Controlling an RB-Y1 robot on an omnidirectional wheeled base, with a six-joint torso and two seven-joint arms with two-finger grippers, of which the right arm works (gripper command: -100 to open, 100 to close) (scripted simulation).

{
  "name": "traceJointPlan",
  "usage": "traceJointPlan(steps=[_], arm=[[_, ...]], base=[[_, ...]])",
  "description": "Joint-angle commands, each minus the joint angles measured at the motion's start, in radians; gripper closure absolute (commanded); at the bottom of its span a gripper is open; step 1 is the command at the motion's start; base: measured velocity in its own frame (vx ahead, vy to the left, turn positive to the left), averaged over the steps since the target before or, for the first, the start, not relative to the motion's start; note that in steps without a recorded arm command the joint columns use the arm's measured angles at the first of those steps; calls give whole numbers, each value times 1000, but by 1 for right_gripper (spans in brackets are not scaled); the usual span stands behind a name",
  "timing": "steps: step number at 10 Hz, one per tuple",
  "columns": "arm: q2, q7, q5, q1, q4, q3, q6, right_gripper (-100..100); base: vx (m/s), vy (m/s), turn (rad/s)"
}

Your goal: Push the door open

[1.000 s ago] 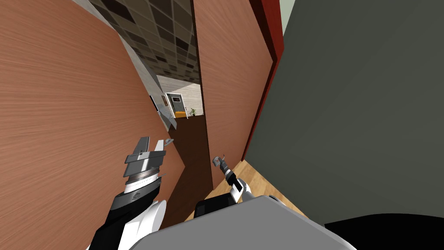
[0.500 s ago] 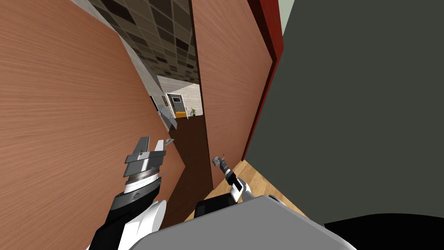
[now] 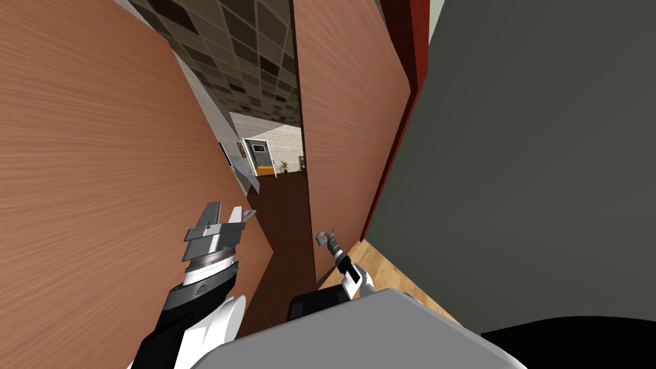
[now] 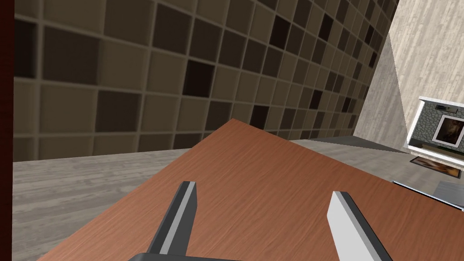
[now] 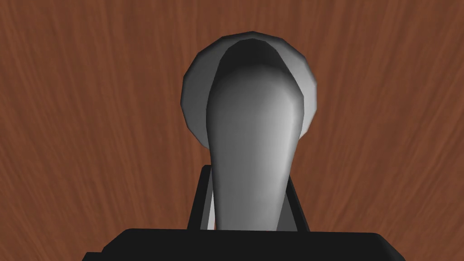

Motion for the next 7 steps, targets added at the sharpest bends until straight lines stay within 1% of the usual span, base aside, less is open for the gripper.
traceJointPlan(steps=[1,2,3,4,7], arm=[[4,7,-10,-39,50,-24,-36,100],[4,7,-10,-39,54,-24,-36,100],[3,21,-17,-40,57,-47,-35,100],[3,25,-20,-40,59,-55,-35,100],[5,45,-31,-42,64,-89,-34,100]], base=[[136,79,-21],[52,43,10],[88,68,-47],[120,104,-83],[134,142,-74]])
